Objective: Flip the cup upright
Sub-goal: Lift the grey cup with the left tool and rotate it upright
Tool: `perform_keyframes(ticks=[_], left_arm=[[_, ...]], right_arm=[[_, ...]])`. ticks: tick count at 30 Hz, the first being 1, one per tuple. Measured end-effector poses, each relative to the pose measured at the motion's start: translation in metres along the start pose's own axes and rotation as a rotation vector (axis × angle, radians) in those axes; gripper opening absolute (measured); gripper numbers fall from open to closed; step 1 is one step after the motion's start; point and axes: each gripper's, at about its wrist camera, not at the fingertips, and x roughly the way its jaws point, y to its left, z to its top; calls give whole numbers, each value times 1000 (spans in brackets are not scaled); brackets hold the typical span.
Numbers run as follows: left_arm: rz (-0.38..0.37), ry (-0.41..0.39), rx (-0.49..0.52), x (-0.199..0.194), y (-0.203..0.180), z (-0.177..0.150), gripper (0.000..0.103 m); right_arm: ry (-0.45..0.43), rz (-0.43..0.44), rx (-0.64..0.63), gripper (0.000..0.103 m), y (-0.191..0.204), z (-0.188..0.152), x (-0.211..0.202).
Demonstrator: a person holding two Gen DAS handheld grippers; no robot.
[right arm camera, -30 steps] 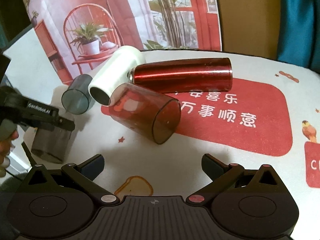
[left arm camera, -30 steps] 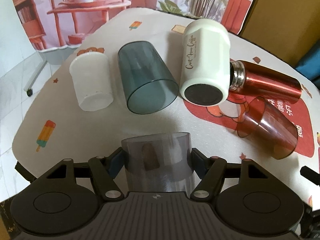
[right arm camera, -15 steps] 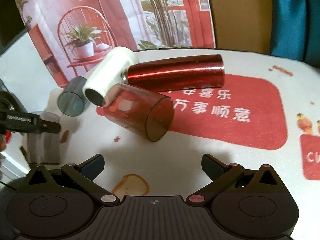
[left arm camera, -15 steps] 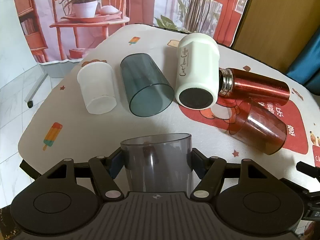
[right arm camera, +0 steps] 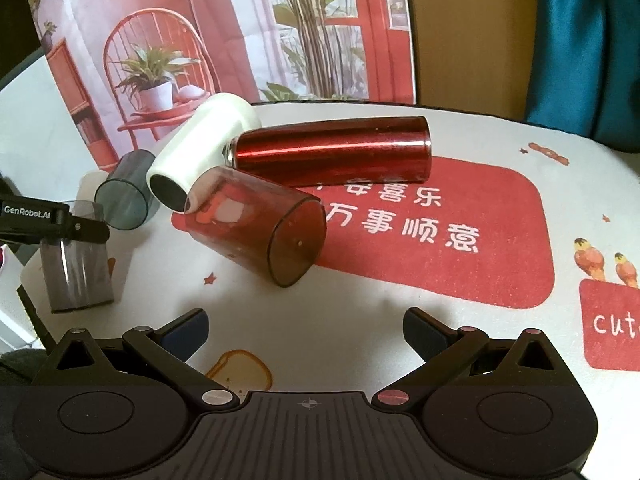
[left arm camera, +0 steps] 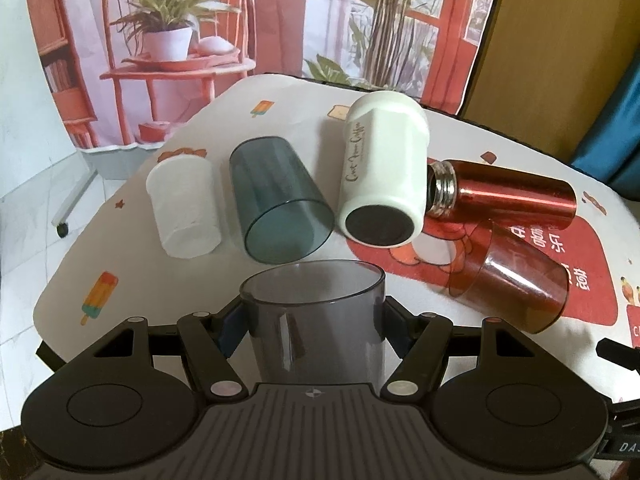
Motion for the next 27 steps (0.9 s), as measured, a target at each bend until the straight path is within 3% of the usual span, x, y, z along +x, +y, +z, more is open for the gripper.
perform_keyframes(ticks=[11, 27], left_arm=[[25, -76, 13, 1, -14, 5, 71], [8, -47, 46, -1, -23, -4, 71]], right_arm=[[6, 1, 23, 103, -4, -1, 2], [6, 14, 56, 103, -10, -2, 2]])
